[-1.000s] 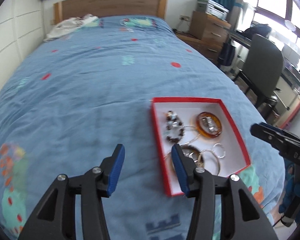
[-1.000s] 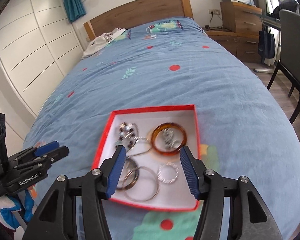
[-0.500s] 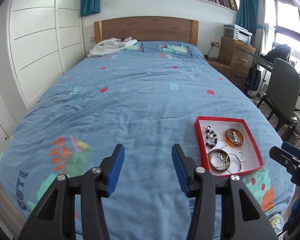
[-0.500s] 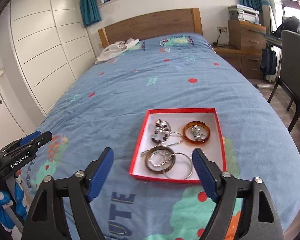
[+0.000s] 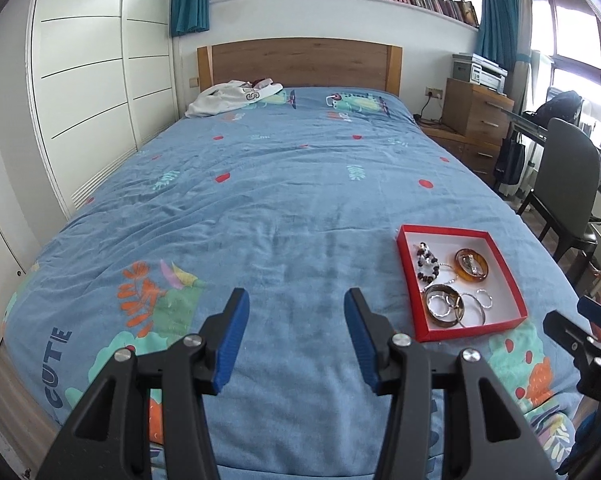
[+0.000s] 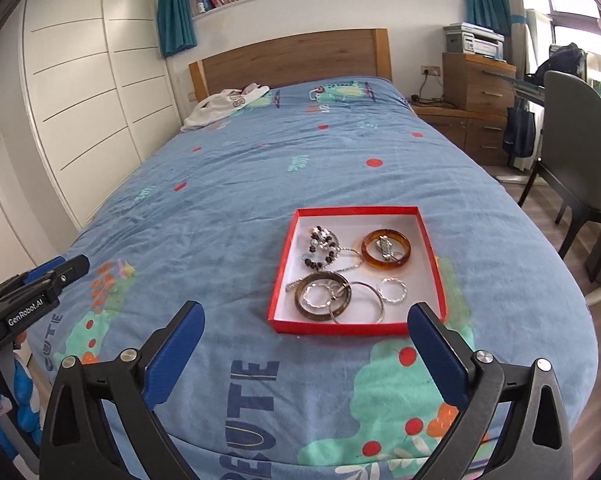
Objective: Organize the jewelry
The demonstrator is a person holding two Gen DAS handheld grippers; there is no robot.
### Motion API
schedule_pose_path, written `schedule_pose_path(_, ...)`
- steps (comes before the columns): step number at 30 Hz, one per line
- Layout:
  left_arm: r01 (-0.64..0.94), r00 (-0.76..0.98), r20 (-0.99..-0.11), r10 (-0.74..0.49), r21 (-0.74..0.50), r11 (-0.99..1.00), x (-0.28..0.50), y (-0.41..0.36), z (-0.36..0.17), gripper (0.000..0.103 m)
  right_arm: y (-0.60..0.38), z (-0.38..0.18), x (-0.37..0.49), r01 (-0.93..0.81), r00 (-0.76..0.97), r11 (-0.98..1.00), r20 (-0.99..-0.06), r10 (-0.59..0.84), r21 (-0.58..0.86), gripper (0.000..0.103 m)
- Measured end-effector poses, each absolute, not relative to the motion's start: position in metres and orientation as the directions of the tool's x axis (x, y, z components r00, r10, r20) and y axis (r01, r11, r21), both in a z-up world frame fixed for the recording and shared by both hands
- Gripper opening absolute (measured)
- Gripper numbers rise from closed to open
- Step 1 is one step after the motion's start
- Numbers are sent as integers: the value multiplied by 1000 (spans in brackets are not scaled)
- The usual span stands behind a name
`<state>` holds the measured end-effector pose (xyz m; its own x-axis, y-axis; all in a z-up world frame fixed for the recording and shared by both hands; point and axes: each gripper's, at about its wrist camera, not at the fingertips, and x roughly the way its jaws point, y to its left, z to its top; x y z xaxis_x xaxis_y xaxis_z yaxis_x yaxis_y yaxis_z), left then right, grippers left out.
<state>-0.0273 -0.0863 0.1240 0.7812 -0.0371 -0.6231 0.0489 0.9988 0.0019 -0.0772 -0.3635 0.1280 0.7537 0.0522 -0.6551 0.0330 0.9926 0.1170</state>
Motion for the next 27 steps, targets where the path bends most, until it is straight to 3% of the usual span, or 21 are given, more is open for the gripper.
schedule_pose_path(27,58,731,-682,-20,32,998,-15,-102,91,48,-381,93,-70,89,734,993,-679,-9,84,102)
